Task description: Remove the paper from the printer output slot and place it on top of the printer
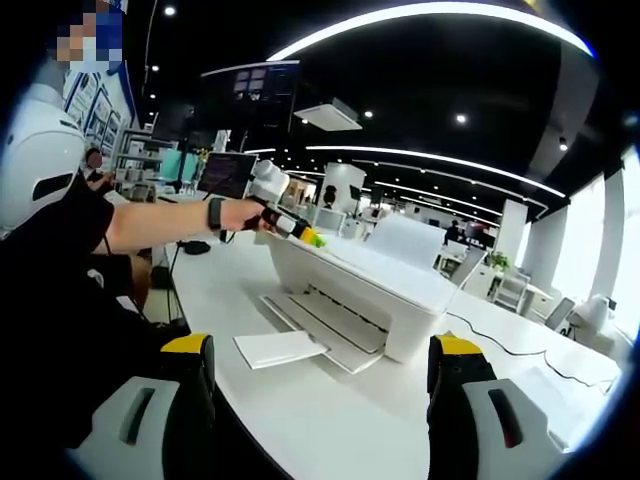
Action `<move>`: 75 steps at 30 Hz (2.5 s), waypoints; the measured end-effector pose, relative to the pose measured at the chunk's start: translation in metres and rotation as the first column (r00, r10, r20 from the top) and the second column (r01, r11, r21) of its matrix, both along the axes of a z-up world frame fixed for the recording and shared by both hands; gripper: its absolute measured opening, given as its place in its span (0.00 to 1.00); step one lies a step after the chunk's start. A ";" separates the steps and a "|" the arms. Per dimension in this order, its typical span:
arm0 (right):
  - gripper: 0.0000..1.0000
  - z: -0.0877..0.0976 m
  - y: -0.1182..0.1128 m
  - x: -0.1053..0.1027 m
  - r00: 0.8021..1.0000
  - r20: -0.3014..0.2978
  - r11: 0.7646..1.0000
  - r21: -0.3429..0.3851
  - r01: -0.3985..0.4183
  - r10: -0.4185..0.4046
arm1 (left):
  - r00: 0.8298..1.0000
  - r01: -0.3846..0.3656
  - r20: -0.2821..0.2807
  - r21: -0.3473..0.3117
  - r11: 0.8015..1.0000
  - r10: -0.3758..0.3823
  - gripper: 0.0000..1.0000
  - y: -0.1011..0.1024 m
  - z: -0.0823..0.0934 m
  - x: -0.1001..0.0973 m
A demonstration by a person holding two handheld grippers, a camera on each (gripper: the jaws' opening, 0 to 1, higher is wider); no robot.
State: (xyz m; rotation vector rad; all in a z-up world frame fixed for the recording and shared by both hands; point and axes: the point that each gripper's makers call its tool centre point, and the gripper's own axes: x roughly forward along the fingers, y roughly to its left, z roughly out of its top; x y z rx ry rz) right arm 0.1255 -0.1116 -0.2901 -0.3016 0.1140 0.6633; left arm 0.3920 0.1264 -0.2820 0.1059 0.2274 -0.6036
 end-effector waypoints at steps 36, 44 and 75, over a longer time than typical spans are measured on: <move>0.83 0.000 0.004 0.001 1.000 -0.001 1.000 -0.002 -0.004 0.004 | 0.996 -0.032 0.079 0.039 0.999 0.029 0.97 0.035 0.004 -0.018; 0.83 -0.001 0.005 0.001 1.000 0.000 1.000 -0.002 -0.007 0.007 | 0.995 -0.044 0.096 0.068 0.997 0.037 0.97 0.046 -0.002 -0.026; 0.83 -0.003 0.007 0.001 1.000 -0.007 1.000 -0.003 -0.007 0.007 | 0.992 -0.051 0.117 0.109 0.993 0.038 0.97 0.055 -0.020 -0.063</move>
